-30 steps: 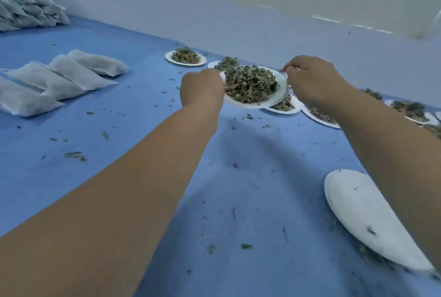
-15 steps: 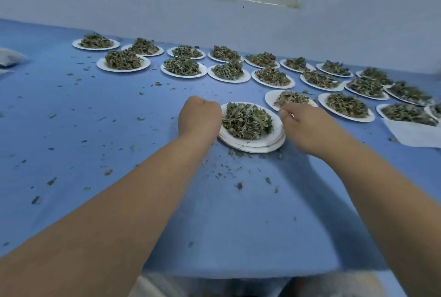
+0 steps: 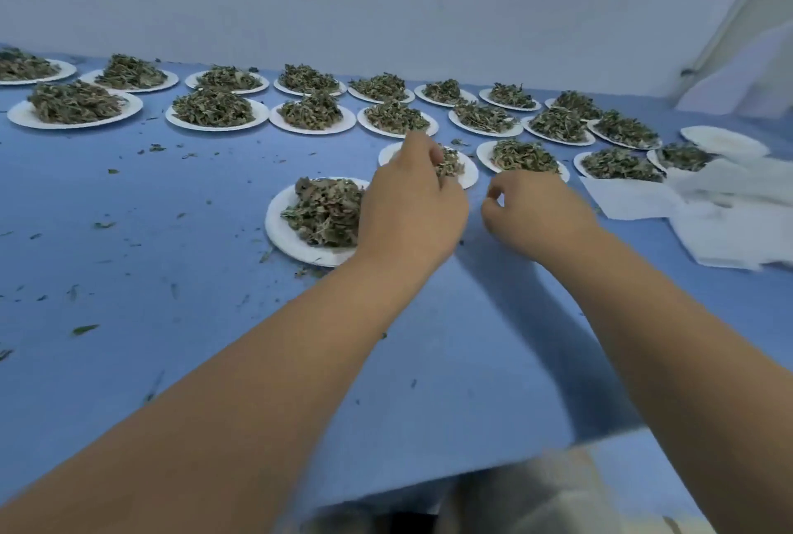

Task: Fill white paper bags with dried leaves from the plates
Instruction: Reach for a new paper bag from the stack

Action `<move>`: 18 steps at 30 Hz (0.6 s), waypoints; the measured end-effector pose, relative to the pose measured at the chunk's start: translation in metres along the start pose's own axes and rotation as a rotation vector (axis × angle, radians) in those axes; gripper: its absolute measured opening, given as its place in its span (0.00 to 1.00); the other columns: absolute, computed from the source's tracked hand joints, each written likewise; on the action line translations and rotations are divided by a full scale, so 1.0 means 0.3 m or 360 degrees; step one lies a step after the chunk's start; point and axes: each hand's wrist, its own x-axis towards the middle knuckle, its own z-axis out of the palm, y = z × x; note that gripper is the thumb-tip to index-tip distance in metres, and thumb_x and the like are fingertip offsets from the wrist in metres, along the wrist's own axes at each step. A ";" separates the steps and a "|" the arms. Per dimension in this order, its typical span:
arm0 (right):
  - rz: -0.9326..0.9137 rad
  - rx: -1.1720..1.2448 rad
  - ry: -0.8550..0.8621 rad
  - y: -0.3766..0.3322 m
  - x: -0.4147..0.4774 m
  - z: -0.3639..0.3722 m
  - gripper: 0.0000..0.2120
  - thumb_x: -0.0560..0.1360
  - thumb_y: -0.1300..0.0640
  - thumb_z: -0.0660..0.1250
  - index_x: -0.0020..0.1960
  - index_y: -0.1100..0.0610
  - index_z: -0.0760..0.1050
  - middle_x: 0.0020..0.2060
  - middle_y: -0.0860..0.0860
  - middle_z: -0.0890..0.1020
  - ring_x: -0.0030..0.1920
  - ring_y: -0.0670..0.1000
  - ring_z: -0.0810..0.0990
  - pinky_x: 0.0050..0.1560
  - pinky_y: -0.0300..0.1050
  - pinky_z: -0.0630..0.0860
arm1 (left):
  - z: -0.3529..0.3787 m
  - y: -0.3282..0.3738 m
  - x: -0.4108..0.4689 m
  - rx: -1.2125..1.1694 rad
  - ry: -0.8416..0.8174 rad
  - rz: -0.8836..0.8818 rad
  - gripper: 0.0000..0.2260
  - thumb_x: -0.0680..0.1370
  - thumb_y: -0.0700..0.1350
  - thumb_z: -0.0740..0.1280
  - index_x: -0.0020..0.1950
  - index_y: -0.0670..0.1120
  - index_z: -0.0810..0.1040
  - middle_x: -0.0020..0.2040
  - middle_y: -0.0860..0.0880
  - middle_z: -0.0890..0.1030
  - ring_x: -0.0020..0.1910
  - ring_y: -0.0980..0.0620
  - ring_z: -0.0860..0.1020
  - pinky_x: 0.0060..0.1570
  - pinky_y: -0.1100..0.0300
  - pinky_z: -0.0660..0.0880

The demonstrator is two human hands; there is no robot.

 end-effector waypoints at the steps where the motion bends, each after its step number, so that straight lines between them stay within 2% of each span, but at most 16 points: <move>1: 0.0106 -0.0019 -0.0015 0.066 0.003 0.006 0.09 0.77 0.56 0.60 0.46 0.58 0.78 0.39 0.55 0.79 0.40 0.58 0.78 0.33 0.45 0.70 | 0.060 0.026 -0.001 0.0007 -0.0072 0.0022 0.11 0.76 0.41 0.61 0.58 0.48 0.72 0.43 0.48 0.79 0.42 0.44 0.76 0.38 0.52 0.70; 3: 0.0284 -0.0038 -0.0017 0.196 -0.001 0.021 0.12 0.77 0.58 0.60 0.36 0.58 0.72 0.34 0.55 0.75 0.41 0.60 0.75 0.32 0.45 0.65 | 0.162 0.063 -0.007 -0.0019 -0.0193 0.0035 0.12 0.76 0.41 0.62 0.60 0.47 0.72 0.51 0.46 0.79 0.47 0.43 0.76 0.42 0.52 0.69; 4: 0.0340 -0.0037 -0.0032 0.256 -0.003 0.030 0.14 0.78 0.58 0.58 0.34 0.58 0.70 0.35 0.56 0.73 0.44 0.60 0.74 0.35 0.47 0.67 | 0.203 0.074 -0.012 -0.0042 -0.0254 0.0049 0.13 0.76 0.41 0.61 0.61 0.47 0.72 0.51 0.46 0.78 0.46 0.43 0.76 0.40 0.52 0.67; 5: 0.0392 -0.0045 -0.0066 0.312 -0.003 0.039 0.15 0.80 0.57 0.57 0.37 0.58 0.74 0.40 0.58 0.75 0.52 0.61 0.73 0.42 0.50 0.71 | 0.237 0.079 -0.018 -0.0059 -0.0318 0.0074 0.14 0.76 0.41 0.61 0.61 0.48 0.71 0.50 0.46 0.77 0.45 0.42 0.76 0.37 0.53 0.65; 6: 0.0441 -0.0084 -0.0104 0.361 0.001 0.047 0.15 0.82 0.55 0.55 0.47 0.58 0.79 0.52 0.61 0.76 0.63 0.63 0.71 0.54 0.56 0.74 | 0.264 0.079 -0.024 -0.0060 -0.0379 0.0098 0.14 0.76 0.41 0.61 0.62 0.49 0.70 0.48 0.47 0.77 0.44 0.42 0.76 0.36 0.53 0.64; 7: 0.0500 -0.0140 -0.0148 0.400 0.007 0.052 0.18 0.84 0.53 0.53 0.59 0.59 0.79 0.65 0.63 0.72 0.74 0.62 0.63 0.66 0.60 0.70 | 0.284 0.073 -0.028 -0.0045 -0.0428 0.0108 0.15 0.76 0.41 0.61 0.62 0.49 0.69 0.49 0.48 0.77 0.44 0.42 0.76 0.35 0.53 0.64; 8: 0.0557 -0.0171 -0.0181 0.431 0.019 0.055 0.21 0.84 0.50 0.52 0.67 0.60 0.75 0.74 0.62 0.65 0.79 0.61 0.55 0.71 0.62 0.65 | 0.297 0.065 -0.029 -0.0029 -0.0462 0.0101 0.15 0.76 0.41 0.61 0.62 0.50 0.69 0.52 0.48 0.77 0.44 0.43 0.77 0.36 0.53 0.66; 9: 0.0606 -0.0176 -0.0206 0.453 0.033 0.055 0.23 0.84 0.49 0.51 0.70 0.62 0.72 0.77 0.61 0.61 0.80 0.60 0.51 0.74 0.63 0.63 | 0.306 0.057 -0.026 -0.0021 -0.0483 0.0086 0.16 0.76 0.41 0.61 0.63 0.51 0.69 0.56 0.49 0.78 0.43 0.43 0.77 0.36 0.53 0.69; 10: 0.0641 -0.0152 -0.0229 0.471 0.048 0.055 0.23 0.85 0.49 0.51 0.70 0.64 0.71 0.77 0.61 0.61 0.81 0.60 0.51 0.74 0.64 0.62 | 0.309 0.050 -0.023 -0.0025 -0.0497 0.0067 0.16 0.75 0.42 0.61 0.63 0.52 0.69 0.58 0.50 0.78 0.41 0.44 0.77 0.36 0.52 0.71; 11: 0.0666 -0.0115 -0.0260 0.484 0.060 0.052 0.22 0.85 0.50 0.51 0.67 0.65 0.71 0.75 0.62 0.64 0.80 0.60 0.54 0.73 0.63 0.64 | 0.311 0.044 -0.022 -0.0033 -0.0503 0.0050 0.16 0.75 0.42 0.61 0.62 0.52 0.69 0.56 0.50 0.78 0.39 0.45 0.76 0.35 0.52 0.71; 12: 0.0681 -0.0085 -0.0273 0.496 0.069 0.049 0.20 0.85 0.52 0.52 0.62 0.66 0.73 0.72 0.63 0.69 0.77 0.61 0.60 0.70 0.61 0.68 | 0.312 0.039 -0.023 -0.0045 -0.0507 0.0038 0.16 0.75 0.42 0.61 0.62 0.53 0.69 0.50 0.50 0.79 0.37 0.46 0.75 0.33 0.53 0.69; 13: 0.0685 -0.0077 -0.0251 0.505 0.073 0.044 0.17 0.85 0.53 0.53 0.55 0.65 0.74 0.64 0.64 0.75 0.69 0.62 0.70 0.61 0.57 0.73 | 0.314 0.036 -0.023 -0.0063 -0.0505 0.0034 0.15 0.75 0.42 0.61 0.61 0.54 0.70 0.43 0.51 0.77 0.35 0.49 0.74 0.30 0.54 0.67; 14: 0.0670 -0.0087 -0.0198 0.506 0.070 0.038 0.15 0.84 0.56 0.55 0.47 0.64 0.74 0.54 0.63 0.79 0.56 0.61 0.77 0.49 0.53 0.75 | 0.316 0.034 -0.021 -0.0085 -0.0496 0.0032 0.15 0.75 0.43 0.61 0.61 0.54 0.70 0.38 0.52 0.75 0.35 0.51 0.73 0.29 0.55 0.66; 15: 0.0650 -0.0104 -0.0116 0.499 0.062 0.029 0.13 0.82 0.58 0.57 0.43 0.63 0.74 0.45 0.61 0.79 0.45 0.60 0.78 0.40 0.50 0.74 | 0.315 0.032 -0.019 -0.0107 -0.0478 0.0025 0.15 0.75 0.43 0.61 0.61 0.55 0.70 0.36 0.53 0.74 0.36 0.53 0.74 0.28 0.53 0.68; 16: 0.0592 -0.0119 0.0014 0.490 0.057 0.023 0.12 0.80 0.60 0.59 0.42 0.64 0.76 0.42 0.61 0.80 0.41 0.60 0.78 0.38 0.50 0.75 | 0.316 0.031 -0.017 -0.0139 -0.0456 0.0013 0.14 0.76 0.43 0.61 0.60 0.55 0.70 0.36 0.53 0.74 0.38 0.57 0.74 0.30 0.51 0.72; 18: 0.0304 -0.0088 0.0436 0.461 0.045 0.020 0.11 0.77 0.62 0.61 0.49 0.68 0.81 0.45 0.64 0.83 0.46 0.65 0.81 0.46 0.57 0.81 | 0.316 0.039 -0.018 -0.0239 -0.0435 -0.0042 0.13 0.78 0.45 0.60 0.61 0.56 0.70 0.37 0.57 0.74 0.38 0.63 0.73 0.38 0.48 0.78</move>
